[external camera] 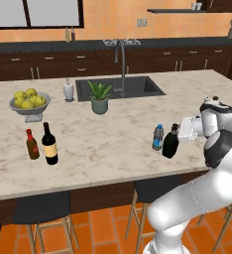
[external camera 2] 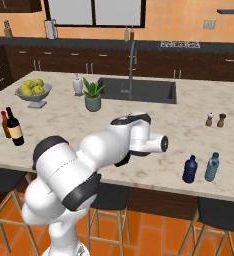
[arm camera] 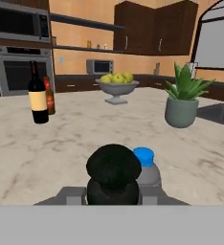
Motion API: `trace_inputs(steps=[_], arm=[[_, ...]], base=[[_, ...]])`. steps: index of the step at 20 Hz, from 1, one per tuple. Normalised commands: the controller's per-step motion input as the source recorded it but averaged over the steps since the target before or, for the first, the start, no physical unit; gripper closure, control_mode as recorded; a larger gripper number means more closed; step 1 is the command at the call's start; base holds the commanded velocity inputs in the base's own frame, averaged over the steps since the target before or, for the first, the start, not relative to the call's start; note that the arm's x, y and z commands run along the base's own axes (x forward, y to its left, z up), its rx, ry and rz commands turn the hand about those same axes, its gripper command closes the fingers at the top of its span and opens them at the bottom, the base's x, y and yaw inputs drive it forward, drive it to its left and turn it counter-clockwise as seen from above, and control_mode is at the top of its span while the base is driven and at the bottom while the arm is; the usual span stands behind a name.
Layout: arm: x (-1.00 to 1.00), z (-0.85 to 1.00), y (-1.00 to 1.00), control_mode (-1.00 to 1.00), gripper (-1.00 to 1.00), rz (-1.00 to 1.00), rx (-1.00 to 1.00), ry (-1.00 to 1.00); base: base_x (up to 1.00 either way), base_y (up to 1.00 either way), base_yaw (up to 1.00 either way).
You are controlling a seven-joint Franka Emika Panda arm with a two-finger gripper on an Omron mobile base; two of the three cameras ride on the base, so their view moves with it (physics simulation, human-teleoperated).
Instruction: Move the plastic bottles in the middle to the plastics group, and the glass bottles in the middle to the glass group.
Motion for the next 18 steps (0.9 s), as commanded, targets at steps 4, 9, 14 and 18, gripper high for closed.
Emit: trace_inputs(steps=[4,9,14,18], arm=[[-0.89,0.45,0.44,-1.0,1.0,0.0,0.0,-0.1],[-0.56,0.25,0.96,-1.0,1.0,0.01,-0.09,-0.03],[-0.36,0.0,1.0,-1.0,1.0,0.13,-0.11,0.09],[0.15,0.0,1.0,-1.0,1.0,0.27,-0.14,0.06]], base=[[0.0,0.0,0.0],[0.0,0.0,0.0],[0.0,0.0,0.0],[0.0,0.0,0.0]])
